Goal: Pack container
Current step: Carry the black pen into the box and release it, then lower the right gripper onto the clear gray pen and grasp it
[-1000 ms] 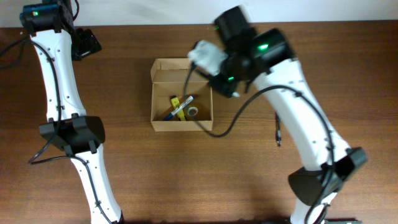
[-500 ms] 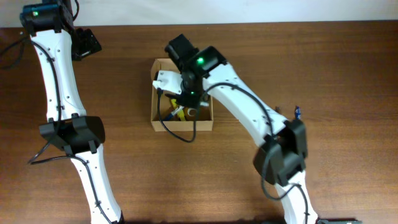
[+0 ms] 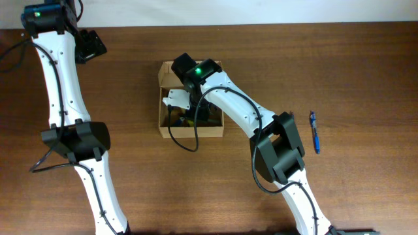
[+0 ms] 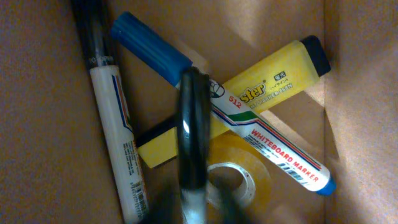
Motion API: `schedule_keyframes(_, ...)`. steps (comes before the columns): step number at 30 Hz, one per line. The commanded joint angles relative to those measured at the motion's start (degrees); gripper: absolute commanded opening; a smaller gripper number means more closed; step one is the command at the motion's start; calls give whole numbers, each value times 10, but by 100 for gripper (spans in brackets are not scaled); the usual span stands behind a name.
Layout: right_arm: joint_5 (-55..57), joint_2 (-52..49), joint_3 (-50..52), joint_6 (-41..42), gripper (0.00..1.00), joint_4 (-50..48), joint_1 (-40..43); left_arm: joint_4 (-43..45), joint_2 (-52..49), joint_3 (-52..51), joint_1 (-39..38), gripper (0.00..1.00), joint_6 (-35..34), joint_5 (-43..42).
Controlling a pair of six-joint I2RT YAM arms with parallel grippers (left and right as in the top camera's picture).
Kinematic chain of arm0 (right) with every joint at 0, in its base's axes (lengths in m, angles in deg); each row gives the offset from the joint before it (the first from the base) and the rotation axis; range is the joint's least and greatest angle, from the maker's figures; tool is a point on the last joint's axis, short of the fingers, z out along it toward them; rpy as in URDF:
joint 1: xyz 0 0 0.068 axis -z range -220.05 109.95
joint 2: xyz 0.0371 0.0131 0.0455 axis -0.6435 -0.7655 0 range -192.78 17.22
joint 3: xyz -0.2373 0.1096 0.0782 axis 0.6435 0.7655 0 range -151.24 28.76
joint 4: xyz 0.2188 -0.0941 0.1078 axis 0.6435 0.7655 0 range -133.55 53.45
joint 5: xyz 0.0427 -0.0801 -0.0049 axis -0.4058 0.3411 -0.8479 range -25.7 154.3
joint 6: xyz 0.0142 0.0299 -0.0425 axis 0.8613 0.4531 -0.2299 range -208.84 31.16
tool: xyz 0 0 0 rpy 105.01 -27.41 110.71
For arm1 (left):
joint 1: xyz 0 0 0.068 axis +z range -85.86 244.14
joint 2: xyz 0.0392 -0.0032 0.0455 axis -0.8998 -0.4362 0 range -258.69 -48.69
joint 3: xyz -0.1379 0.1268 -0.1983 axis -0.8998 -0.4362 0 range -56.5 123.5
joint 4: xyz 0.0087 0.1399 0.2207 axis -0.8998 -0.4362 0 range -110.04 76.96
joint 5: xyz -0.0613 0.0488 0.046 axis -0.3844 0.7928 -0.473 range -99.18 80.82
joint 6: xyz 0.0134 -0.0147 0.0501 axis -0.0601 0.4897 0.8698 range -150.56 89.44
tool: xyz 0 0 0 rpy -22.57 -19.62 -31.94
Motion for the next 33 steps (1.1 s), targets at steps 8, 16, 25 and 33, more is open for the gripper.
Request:
schedule_keyframes(8, 96, 94, -85, 116, 63, 28, -12, -1, 0, 3, 1, 100, 7, 5)
schedule_keyframes(16, 195, 261, -126, 243, 64, 26, 31, -1, 0, 3, 1, 100, 7, 5)
schedule_keyframes(25, 151, 382, -16, 355, 60, 32, 246, -1, 0, 3, 1, 100, 7, 5)
schedule_keyframes(33, 45, 356, 210, 441, 44, 40, 362, -1, 0, 3, 1, 100, 7, 5)
